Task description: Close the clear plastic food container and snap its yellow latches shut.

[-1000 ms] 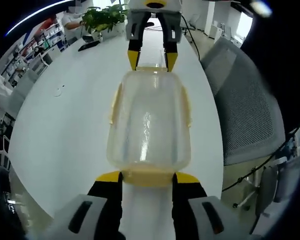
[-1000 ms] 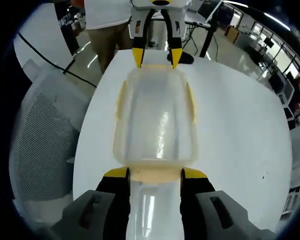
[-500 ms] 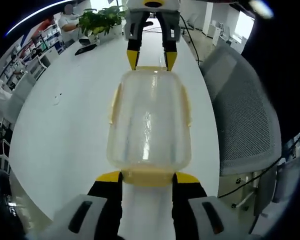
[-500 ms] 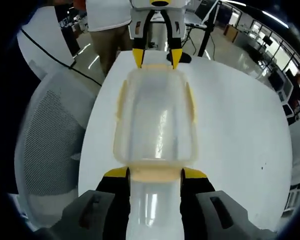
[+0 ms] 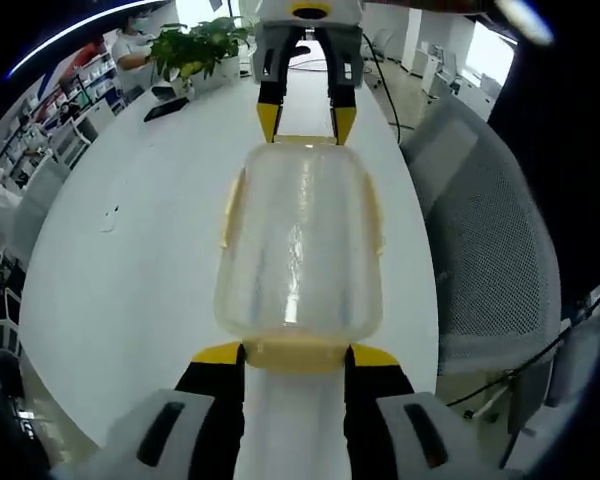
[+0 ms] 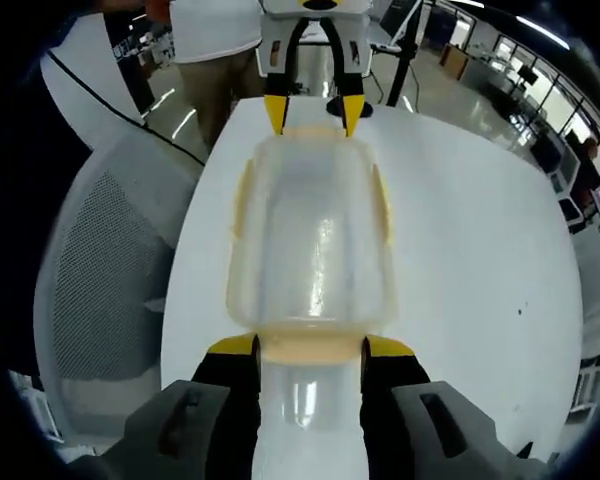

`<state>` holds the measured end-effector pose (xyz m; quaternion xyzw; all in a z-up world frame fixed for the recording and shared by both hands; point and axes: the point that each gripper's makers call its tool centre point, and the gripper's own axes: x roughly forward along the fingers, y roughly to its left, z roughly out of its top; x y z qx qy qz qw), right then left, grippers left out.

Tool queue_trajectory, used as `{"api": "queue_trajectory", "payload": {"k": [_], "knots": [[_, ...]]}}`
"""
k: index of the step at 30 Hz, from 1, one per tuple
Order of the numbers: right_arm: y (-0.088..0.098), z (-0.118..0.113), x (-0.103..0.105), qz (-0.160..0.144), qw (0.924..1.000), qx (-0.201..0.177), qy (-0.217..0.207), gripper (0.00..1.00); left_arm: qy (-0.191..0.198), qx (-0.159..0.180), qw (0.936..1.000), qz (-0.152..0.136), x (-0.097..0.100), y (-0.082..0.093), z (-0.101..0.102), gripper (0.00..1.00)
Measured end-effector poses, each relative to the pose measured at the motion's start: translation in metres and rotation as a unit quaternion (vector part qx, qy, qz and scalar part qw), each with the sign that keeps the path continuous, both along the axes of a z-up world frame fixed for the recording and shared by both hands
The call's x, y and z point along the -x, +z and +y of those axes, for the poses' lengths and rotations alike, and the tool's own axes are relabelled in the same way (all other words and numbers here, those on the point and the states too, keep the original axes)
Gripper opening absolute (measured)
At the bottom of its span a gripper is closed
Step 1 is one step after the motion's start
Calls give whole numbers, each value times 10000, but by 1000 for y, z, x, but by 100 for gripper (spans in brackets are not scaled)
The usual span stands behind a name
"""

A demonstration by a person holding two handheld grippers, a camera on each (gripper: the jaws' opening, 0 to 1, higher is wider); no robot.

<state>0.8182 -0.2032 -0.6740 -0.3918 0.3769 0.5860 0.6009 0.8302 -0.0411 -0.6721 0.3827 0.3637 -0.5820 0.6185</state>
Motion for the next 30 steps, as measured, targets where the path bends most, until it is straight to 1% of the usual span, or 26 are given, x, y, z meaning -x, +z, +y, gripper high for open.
{"api": "queue_trajectory", "payload": {"k": [8, 18, 30], "knots": [[-1, -18, 3, 27, 10000, 0, -65, 35, -79, 21, 10000, -9, 1, 0, -18, 32], [1, -36, 3, 15, 9999, -22, -121, 35, -134, 36, 9999, -27, 0, 1, -36, 32], [0, -60, 0, -88, 9998, 10, -151, 35, -162, 45, 9998, -112, -3, 1, -60, 32]]}}
